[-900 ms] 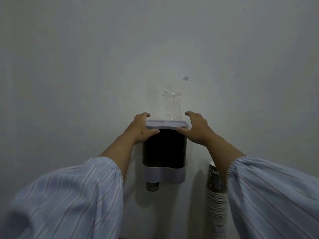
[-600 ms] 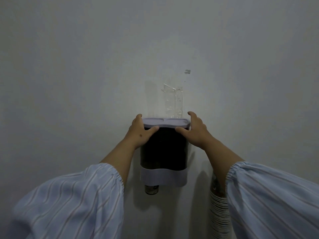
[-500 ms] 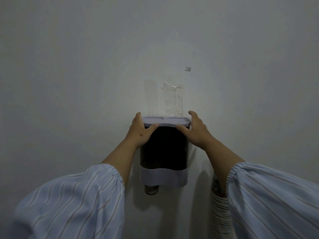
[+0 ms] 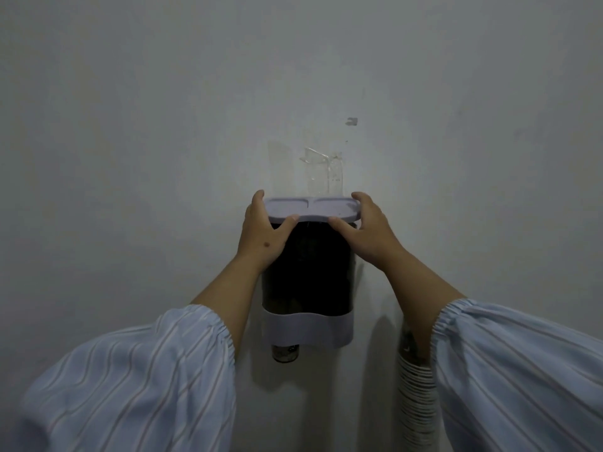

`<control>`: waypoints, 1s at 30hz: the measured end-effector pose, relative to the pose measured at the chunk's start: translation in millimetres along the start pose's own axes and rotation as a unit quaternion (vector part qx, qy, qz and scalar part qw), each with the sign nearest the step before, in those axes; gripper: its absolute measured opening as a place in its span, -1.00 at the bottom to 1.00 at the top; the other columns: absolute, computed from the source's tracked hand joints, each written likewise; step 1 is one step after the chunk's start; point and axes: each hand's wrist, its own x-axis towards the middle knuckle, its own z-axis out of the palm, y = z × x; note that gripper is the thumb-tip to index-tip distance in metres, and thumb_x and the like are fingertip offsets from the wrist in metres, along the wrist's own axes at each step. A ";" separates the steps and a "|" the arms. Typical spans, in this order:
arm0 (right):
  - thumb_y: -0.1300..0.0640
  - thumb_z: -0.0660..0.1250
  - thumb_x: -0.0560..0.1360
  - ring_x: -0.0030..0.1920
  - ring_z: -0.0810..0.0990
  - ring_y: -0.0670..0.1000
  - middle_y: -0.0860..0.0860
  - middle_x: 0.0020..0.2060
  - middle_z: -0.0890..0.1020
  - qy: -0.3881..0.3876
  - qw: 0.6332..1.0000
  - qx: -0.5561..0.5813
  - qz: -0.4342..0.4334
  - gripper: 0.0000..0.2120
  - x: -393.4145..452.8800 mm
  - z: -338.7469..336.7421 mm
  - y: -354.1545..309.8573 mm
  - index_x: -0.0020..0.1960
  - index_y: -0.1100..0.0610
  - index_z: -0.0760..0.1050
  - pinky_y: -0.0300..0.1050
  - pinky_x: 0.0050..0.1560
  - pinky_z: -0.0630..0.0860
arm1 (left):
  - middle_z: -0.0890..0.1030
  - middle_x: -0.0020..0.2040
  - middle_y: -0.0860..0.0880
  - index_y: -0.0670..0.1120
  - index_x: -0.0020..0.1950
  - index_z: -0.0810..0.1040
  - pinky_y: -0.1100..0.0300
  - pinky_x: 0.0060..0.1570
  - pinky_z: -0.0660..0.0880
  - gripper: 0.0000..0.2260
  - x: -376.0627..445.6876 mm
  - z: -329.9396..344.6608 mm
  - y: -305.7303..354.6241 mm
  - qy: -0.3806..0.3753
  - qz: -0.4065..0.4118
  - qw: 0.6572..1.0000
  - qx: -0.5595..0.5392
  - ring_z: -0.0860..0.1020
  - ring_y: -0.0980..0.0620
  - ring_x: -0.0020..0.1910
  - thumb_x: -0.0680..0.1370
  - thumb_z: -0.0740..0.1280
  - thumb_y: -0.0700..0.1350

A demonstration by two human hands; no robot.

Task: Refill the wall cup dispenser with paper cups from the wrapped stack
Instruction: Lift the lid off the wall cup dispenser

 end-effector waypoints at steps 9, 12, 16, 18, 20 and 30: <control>-0.07 0.46 0.37 0.37 0.31 0.13 0.14 0.37 0.30 0.023 1.000 -0.009 -0.003 -0.19 -46.6 -36.3 -7.2 0.47 0.09 0.12 0.08 0.39 0.32 | 0.30 0.40 -0.13 -0.07 0.49 0.12 0.01 0.35 0.38 -0.25 -46.9 -5.3 17.3 0.008 0.003 0.999 -0.050 0.34 -0.09 0.37 0.43 0.44 0.02; -0.08 0.49 0.33 0.36 0.31 0.13 0.13 0.37 0.29 0.016 0.999 -0.028 -0.002 -0.14 -70.7 -50.1 -3.9 0.47 0.07 0.11 0.09 0.38 0.34 | 0.34 0.36 -0.11 -0.06 0.48 0.14 -0.03 0.32 0.41 -0.20 -72.2 -3.2 18.2 -0.008 -0.007 0.998 -0.064 0.38 -0.08 0.33 0.36 0.49 0.05; -0.10 0.52 0.29 0.33 0.32 0.14 0.13 0.34 0.30 -0.005 0.998 -0.056 0.024 -0.07 -106.6 -69.4 4.9 0.48 0.05 0.09 0.13 0.35 0.36 | 0.33 0.37 -0.09 -0.06 0.47 0.17 -0.04 0.32 0.41 -0.16 -109.4 2.7 22.8 -0.032 -0.010 0.997 -0.066 0.36 -0.06 0.34 0.31 0.52 0.05; -0.10 0.54 0.27 0.34 0.32 0.15 0.13 0.35 0.29 -0.016 0.997 -0.058 0.045 -0.03 -123.5 -77.4 9.2 0.49 0.06 0.07 0.16 0.34 0.38 | 0.30 0.40 -0.10 -0.07 0.49 0.14 0.01 0.33 0.39 -0.17 -126.4 8.5 24.3 -0.045 -0.016 0.996 -0.076 0.34 -0.05 0.36 0.35 0.52 -0.03; -0.09 0.54 0.26 0.35 0.31 0.15 0.13 0.37 0.27 -0.023 0.996 -0.058 0.065 -0.02 -142.5 -84.7 14.4 0.50 0.07 0.06 0.16 0.34 0.38 | 0.29 0.40 -0.10 -0.07 0.49 0.13 0.06 0.31 0.38 -0.18 -144.6 16.2 25.8 -0.060 -0.021 0.995 -0.082 0.33 -0.04 0.36 0.36 0.52 -0.06; -0.02 0.54 0.29 0.37 0.27 0.14 0.12 0.40 0.24 -0.056 0.977 -0.111 0.172 -0.03 -254.3 -120.8 64.8 0.50 0.11 0.04 0.11 0.36 0.35 | 0.32 0.38 -0.07 -0.11 0.48 0.15 0.14 0.25 0.38 -0.22 -241.5 74.5 26.3 -0.165 -0.064 0.979 -0.100 0.34 -0.01 0.33 0.38 0.50 -0.09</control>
